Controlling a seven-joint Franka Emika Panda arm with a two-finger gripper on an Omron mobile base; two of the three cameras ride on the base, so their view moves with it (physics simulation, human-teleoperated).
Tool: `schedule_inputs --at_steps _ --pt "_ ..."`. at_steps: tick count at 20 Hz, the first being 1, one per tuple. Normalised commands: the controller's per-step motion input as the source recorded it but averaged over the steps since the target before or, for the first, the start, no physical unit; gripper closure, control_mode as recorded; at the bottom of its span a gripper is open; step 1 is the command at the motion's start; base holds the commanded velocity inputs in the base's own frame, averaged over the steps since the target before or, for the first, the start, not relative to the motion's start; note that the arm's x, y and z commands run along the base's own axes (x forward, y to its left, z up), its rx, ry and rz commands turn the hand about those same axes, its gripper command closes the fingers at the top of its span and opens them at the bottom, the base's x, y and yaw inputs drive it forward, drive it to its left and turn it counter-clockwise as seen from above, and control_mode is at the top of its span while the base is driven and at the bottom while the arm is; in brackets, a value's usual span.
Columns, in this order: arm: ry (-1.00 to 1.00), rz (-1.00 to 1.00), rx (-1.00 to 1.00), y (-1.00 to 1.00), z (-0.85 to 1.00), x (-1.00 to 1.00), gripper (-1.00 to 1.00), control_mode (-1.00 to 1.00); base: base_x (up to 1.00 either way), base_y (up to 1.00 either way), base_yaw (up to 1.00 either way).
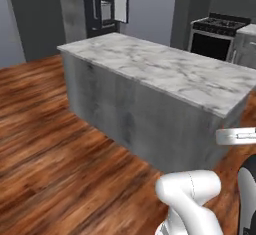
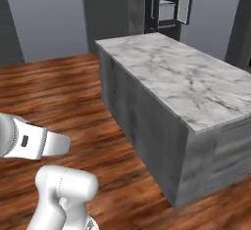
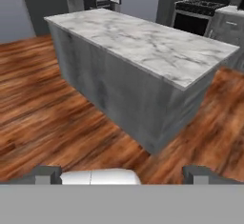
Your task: Place the cold items (squash and broccoli) from the fridge in one tupperware on the dining counter. Place the warm items (kebab skewer and hot dog) in the stove area in another tupperware.
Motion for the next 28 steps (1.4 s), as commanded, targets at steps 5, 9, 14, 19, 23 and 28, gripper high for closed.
schedule_inputs --at_steps 5,9,14,19,23,28 --pt "0.0 0.0 0.0 0.0 0.0 0.0 -1.0 1.0 1.0 0.0 0.47" --pt "0.0 0.0 0.0 0.0 0.0 0.0 -1.0 1.0 1.0 0.0 0.41" --pt "0.0 0.0 0.0 0.0 0.0 0.0 -1.0 1.0 1.0 0.09 0.24" --pt "0.0 0.0 0.0 0.0 0.0 0.0 -1.0 1.0 1.0 0.31 0.06" --pt "0.0 0.0 0.0 0.0 0.0 0.0 -1.0 1.0 1.0 0.37 0.0" --pt "0.0 0.0 0.0 0.0 0.0 0.0 -1.0 1.0 1.0 0.6 -0.06"
